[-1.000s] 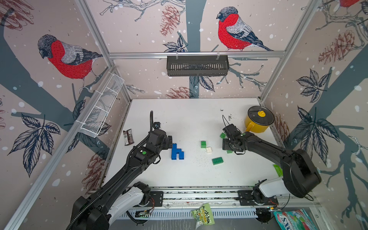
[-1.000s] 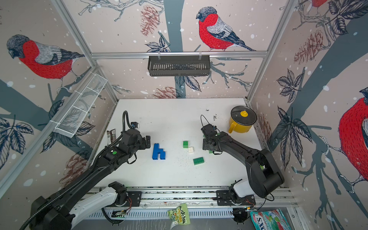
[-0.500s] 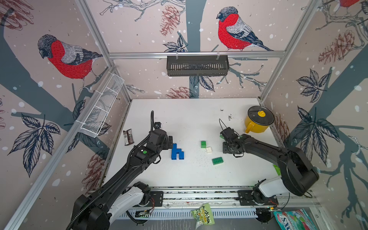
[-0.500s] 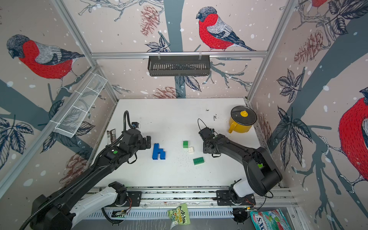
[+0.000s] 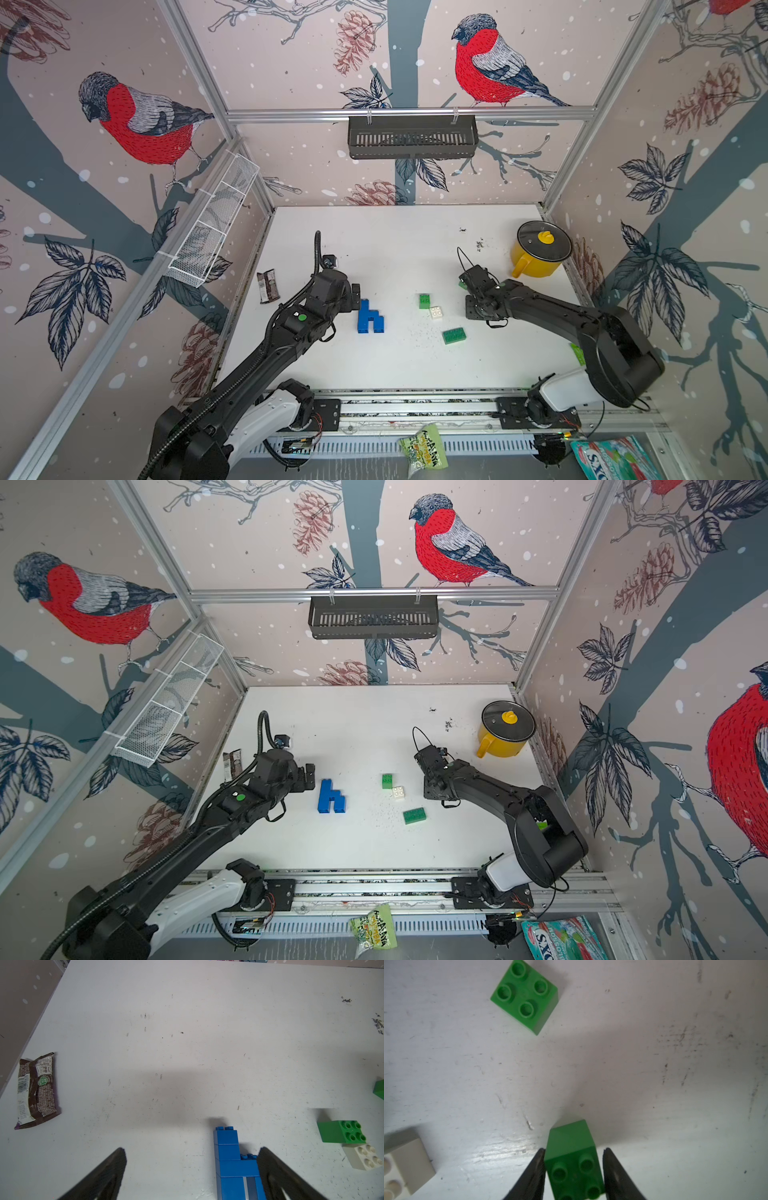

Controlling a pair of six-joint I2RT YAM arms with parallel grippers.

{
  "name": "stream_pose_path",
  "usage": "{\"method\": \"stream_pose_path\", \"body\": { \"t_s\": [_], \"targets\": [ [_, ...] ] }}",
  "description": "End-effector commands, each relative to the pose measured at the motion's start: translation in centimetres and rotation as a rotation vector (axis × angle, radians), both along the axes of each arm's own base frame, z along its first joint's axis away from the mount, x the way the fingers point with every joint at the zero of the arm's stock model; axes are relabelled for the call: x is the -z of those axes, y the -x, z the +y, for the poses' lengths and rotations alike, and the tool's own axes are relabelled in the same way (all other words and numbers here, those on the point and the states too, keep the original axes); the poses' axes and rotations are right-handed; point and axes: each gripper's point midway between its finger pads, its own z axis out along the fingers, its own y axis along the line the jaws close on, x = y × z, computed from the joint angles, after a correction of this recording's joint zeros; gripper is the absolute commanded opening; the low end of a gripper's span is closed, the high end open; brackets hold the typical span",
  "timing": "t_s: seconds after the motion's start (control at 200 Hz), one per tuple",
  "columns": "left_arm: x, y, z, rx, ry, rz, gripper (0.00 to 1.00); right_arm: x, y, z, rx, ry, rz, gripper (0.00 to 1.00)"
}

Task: Assemble the letter h with lego
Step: Pick up the lego brick from the center of the board.

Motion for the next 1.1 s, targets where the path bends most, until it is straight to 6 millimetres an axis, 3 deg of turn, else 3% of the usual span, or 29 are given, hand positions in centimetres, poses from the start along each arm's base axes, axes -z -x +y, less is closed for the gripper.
{"method": "stream_pose_path", "body": {
  "t_s": [0.0,0.205,0.4,0.58,0.81,1.096],
  "targets": [
    [-0.4,-0.2,0.1,-0.010,0.006,-0.012,0.98,-0.2,-0.3,0.0,0.012,0.002,-0.015,0.42],
    [-0.3,-0.2,0.1,-0.011,0.004,-0.010,0.98,-0.2,-0.1,-0.1,0.014,0.001,-0.013,0.34],
    [-0.3,-0.2,0.1,-0.011,0.003,-0.010,0.98,-1.5,-0.1,0.6,0.003,-0.004,-0.037,0.30],
    [-0.2,-0.3,0.1,-0.013,0.001,-0.006,0.98,-3.4,-1.1,3.7,-0.056,-0.034,-0.075,0.30],
    [-0.3,-0.2,0.3,-0.017,0.002,-0.014,0.98,-3.9,-3.4,7.8,-0.140,-0.050,-0.075,0.30],
    [-0.4,-0.1,0.3,-0.016,0.004,-0.016,0.98,-2.5,-4.9,9.3,-0.149,-0.039,-0.050,0.29]
  ]
}}
